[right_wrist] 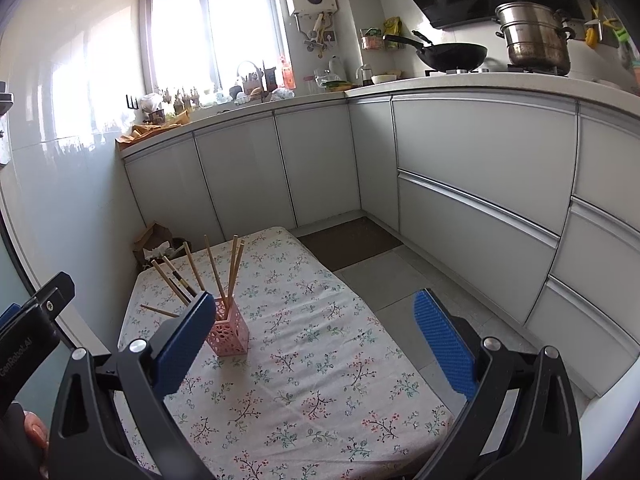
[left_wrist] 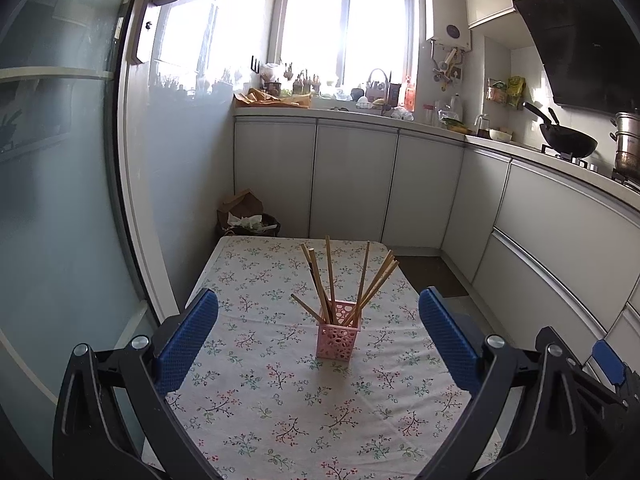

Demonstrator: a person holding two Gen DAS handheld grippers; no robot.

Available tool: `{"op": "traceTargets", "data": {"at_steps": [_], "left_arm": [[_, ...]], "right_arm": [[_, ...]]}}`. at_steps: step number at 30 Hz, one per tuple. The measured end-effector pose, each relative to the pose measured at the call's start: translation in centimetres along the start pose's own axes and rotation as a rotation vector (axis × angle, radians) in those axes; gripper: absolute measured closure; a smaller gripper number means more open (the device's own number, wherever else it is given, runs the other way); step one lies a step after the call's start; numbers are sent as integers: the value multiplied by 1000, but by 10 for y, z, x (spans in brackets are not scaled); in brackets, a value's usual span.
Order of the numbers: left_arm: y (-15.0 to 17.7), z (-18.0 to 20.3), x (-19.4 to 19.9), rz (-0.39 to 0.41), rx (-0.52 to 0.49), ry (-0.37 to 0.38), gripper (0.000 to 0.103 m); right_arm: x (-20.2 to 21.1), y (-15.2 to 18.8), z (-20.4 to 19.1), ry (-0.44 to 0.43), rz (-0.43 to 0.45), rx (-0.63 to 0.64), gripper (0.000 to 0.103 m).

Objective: Organize utensils

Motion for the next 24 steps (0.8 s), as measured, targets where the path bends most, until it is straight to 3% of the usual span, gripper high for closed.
{"op": "traceTargets", "data": {"at_steps": [7,11,24], "left_arm": [[1,3,1,15,-17,7,11],[0,4,3,28,-24,4,8],[3,3,-4,-17,-10,24,7]], "right_arm": [[-2,1,2,1,-8,-8,6],[-2,1,2,2,-8,-10,6],[1,-1,3,2,3,-8,6]]}}
Point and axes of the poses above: each gripper's, at about its wrist camera, not at the fingertips, and x roughly against the way its jaws point, z to its right, y to its underside, the point moved 5 cm from there along -x, roughly the way its jaws point, and after that the axes turned 4 degrees about y, right-handed, at the moved point
